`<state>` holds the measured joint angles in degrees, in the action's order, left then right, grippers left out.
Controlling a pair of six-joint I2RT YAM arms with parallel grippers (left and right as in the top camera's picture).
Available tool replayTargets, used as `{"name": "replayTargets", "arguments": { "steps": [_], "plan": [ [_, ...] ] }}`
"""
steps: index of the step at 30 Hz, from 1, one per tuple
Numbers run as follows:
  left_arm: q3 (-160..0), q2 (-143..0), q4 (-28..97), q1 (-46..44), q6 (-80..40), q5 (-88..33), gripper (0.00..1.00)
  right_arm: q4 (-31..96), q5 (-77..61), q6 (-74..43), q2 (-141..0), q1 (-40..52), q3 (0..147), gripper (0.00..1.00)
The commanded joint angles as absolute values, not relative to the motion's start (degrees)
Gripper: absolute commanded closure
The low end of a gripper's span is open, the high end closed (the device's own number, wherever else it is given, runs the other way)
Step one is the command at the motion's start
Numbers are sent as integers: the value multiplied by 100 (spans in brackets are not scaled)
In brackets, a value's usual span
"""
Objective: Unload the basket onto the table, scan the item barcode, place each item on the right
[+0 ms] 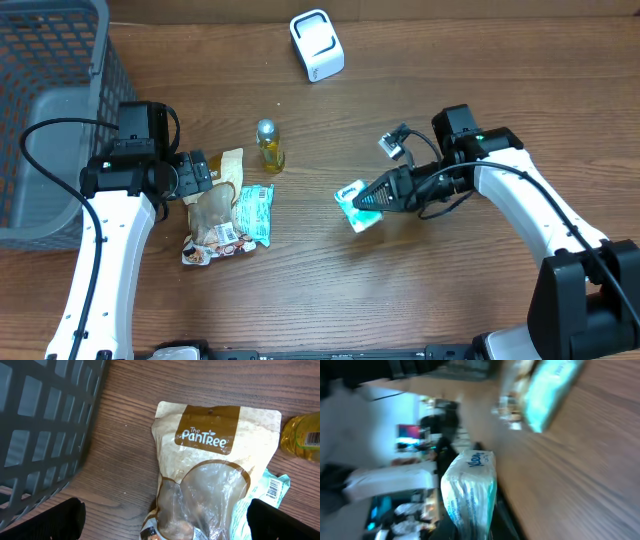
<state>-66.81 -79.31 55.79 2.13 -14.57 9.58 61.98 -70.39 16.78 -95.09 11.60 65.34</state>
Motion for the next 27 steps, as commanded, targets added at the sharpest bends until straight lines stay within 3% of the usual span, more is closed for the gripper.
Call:
{"name": "replayTargets", "arguments": {
  "steps": [1, 15, 27],
  "plan": [
    [-6796, -7940, 5583, 222, -1369, 939, 0, 6554, -8289, 3039, -9332, 1074, 6663, 96],
    [-6796, -7940, 5586, 222, -1369, 937, 0, 7655, -8995, 4353, -9308, 1074, 6663, 96],
    [-6796, -7940, 5583, 222, -1369, 937, 0, 9491, -8995, 6265, -9181, 1074, 6663, 96]
  ]
}}
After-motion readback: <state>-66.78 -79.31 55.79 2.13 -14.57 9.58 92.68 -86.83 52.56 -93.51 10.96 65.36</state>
